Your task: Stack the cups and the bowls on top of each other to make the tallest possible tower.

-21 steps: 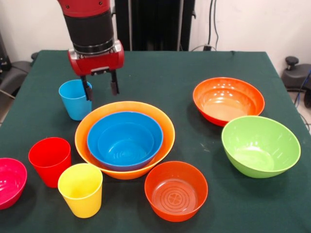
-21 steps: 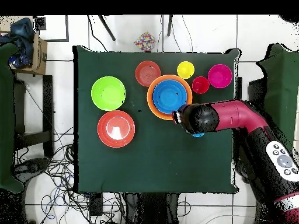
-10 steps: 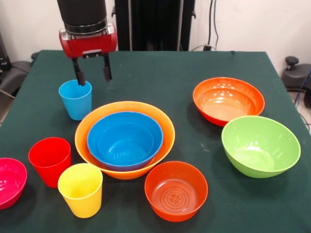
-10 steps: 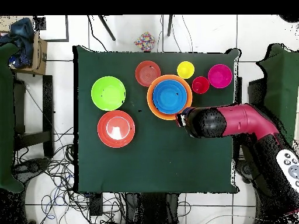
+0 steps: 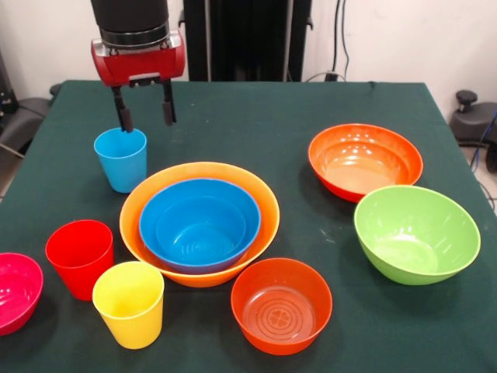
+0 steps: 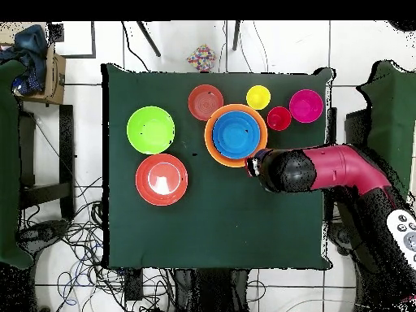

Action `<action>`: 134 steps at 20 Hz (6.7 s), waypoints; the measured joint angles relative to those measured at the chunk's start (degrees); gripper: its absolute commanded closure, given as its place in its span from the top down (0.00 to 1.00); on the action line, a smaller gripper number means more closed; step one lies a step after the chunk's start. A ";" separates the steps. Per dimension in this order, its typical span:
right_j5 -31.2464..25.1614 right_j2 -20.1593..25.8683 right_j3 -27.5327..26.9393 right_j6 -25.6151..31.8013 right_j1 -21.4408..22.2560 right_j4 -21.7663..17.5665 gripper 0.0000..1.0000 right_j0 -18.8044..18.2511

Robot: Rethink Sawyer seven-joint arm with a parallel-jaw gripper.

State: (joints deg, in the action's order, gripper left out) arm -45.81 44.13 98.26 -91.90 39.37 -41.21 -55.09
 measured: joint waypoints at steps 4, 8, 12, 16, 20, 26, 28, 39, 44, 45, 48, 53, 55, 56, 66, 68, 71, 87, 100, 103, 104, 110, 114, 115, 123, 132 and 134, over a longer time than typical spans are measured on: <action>0.00 0.00 0.36 0.00 0.34 -0.01 1.00 0.00; 0.00 -0.02 1.13 0.00 0.39 -0.17 1.00 0.07; 0.00 -0.09 1.89 0.00 0.37 -0.51 1.00 0.27; 0.00 -0.12 2.70 0.00 0.34 -1.90 1.00 0.63; 0.33 -0.12 2.83 0.00 0.00 -3.21 1.00 0.88; 1.63 -0.13 2.93 0.00 -0.19 -5.50 1.00 0.94; 1.87 -0.13 2.95 0.00 -0.24 -5.78 1.00 0.94; 3.66 -0.21 3.20 0.00 -0.28 -6.21 1.00 0.94; 3.79 -0.59 3.30 0.00 -0.28 -6.22 1.00 0.94; 3.79 -0.65 3.33 0.00 -0.31 -6.22 1.00 0.94; 3.79 -0.73 3.41 0.00 -0.55 -6.22 1.00 0.92; 3.79 -0.73 3.90 0.00 -1.50 -6.24 1.00 0.57; 3.79 -0.73 4.19 0.00 -1.58 -6.22 1.00 0.41; 3.79 -0.73 4.60 0.00 -1.58 -6.23 1.00 0.19; 3.79 -0.73 7.28 0.00 -1.51 -6.22 1.00 -1.84; 3.80 -0.73 7.87 0.00 -1.40 -6.22 1.00 -2.47; 3.80 -0.73 8.52 0.00 -1.29 -6.90 1.00 -3.32; 3.80 -0.71 9.77 0.00 -1.35 -10.57 1.00 -6.15; 3.80 0.26 9.69 0.00 -1.35 -9.96 1.00 -7.78; 3.80 0.50 9.53 0.00 -1.35 -9.79 1.00 -7.92; 3.80 0.55 9.49 0.00 -1.35 -9.79 1.00 -7.94; 3.79 1.31 8.82 0.00 -1.36 -9.50 1.00 -8.00; 3.79 2.08 7.94 0.00 -1.56 -9.33 1.00 -8.00; 3.79 2.18 7.69 0.00 -1.71 -9.29 1.00 -8.00; 3.79 2.35 5.31 0.00 -3.92 -9.28 1.00 -7.94; 3.79 2.33 3.91 0.00 -5.60 -9.35 1.00 -7.47; 3.79 2.32 3.90 0.00 -5.59 -9.39 1.00 -7.30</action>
State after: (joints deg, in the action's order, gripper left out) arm -42.02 46.46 102.16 -91.90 33.79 -50.60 -62.39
